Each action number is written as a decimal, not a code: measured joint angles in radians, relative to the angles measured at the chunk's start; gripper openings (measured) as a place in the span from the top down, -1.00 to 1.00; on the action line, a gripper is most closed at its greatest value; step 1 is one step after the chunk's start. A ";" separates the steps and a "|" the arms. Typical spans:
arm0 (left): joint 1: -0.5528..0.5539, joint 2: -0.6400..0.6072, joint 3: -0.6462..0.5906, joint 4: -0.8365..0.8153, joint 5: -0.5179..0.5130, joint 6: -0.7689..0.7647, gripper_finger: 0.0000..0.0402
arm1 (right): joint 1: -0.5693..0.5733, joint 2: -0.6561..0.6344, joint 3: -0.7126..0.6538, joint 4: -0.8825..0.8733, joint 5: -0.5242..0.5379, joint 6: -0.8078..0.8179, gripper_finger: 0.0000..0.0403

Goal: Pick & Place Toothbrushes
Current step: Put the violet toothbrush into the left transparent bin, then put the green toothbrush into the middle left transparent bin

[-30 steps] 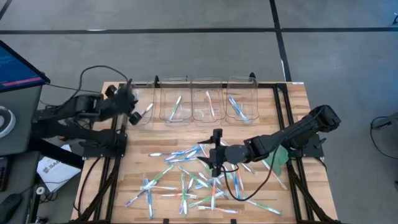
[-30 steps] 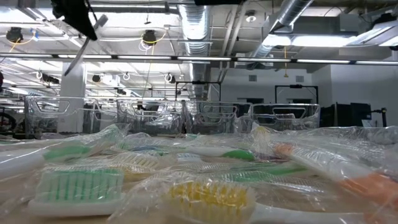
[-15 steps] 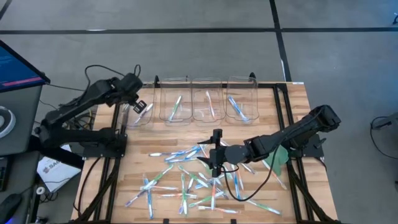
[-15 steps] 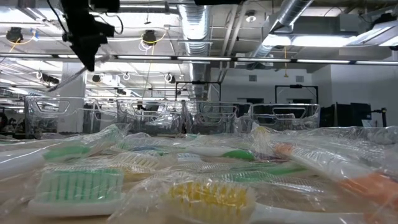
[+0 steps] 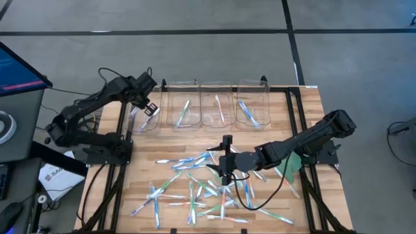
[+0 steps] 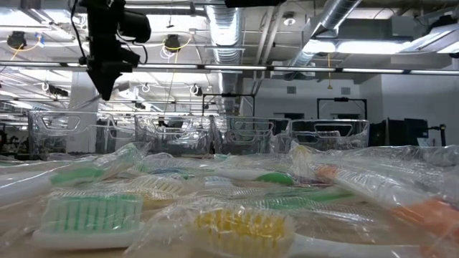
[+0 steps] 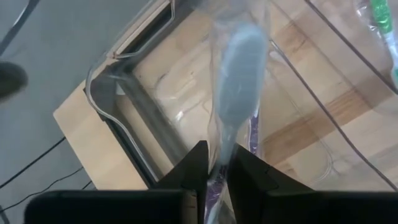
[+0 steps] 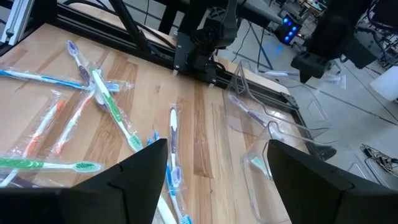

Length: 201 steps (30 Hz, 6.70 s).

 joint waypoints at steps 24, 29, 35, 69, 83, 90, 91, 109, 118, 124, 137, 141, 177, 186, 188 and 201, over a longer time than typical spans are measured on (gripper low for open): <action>0.000 -0.003 0.000 0.000 -0.010 0.026 0.65 | 0.000 0.000 0.000 -0.008 0.000 -0.003 -0.34; 0.000 -0.003 0.000 -0.001 -0.020 0.026 0.67 | 0.000 0.000 0.000 -0.008 0.000 -0.003 -0.34; 0.000 -0.003 0.000 -0.002 -0.021 0.026 0.66 | 0.000 0.000 0.000 -0.013 0.000 -0.003 -0.34; -1.058 -0.334 -0.513 0.913 0.446 -0.266 0.64 | -0.003 0.000 0.000 -0.012 0.000 0.003 -0.34; -1.052 -0.335 -0.528 0.950 0.283 -0.262 0.64 | -0.008 0.000 0.000 -0.019 0.000 0.015 -0.34; -1.051 -0.335 -0.528 0.949 0.243 -0.243 0.64 | -0.008 0.000 0.000 -0.019 0.000 0.015 -0.34; -1.051 -0.335 -0.528 0.949 0.234 -0.239 0.64 | -0.008 0.000 0.000 -0.019 0.000 0.015 -0.34; -1.051 -0.335 -0.590 0.951 0.236 -0.330 -0.08 | -0.009 0.000 0.000 -0.019 0.000 0.015 -0.34; -1.172 -0.323 -0.624 1.083 0.319 -0.298 -0.22 | -0.009 0.000 0.000 -0.019 0.000 0.015 -0.34; -1.266 -0.322 -0.560 1.339 0.317 -0.083 -0.14 | -0.016 0.000 0.000 -0.019 0.000 0.024 -0.34; -1.344 0.001 -0.192 0.880 0.210 -0.116 0.03 | -0.016 0.000 0.000 -0.048 0.000 0.024 -0.34; -1.359 0.119 -0.121 0.654 0.211 -0.260 0.05 | -0.016 0.000 0.000 -0.054 0.000 0.041 -0.34; -1.239 0.312 -0.336 0.716 0.565 -0.585 0.14 | -0.029 0.000 0.000 -0.064 -0.059 0.068 -0.34; -1.243 0.276 -0.342 0.736 0.521 -0.526 0.78 | -0.034 0.000 0.000 -0.064 -0.061 0.068 -0.34; -1.243 0.276 -0.348 0.739 0.519 -0.526 0.94 | -0.034 0.000 0.000 -0.064 -0.061 0.068 -0.34; -1.243 0.276 -0.363 0.756 0.520 -0.546 0.99 | -0.034 0.000 0.000 -0.064 -0.061 0.068 -0.34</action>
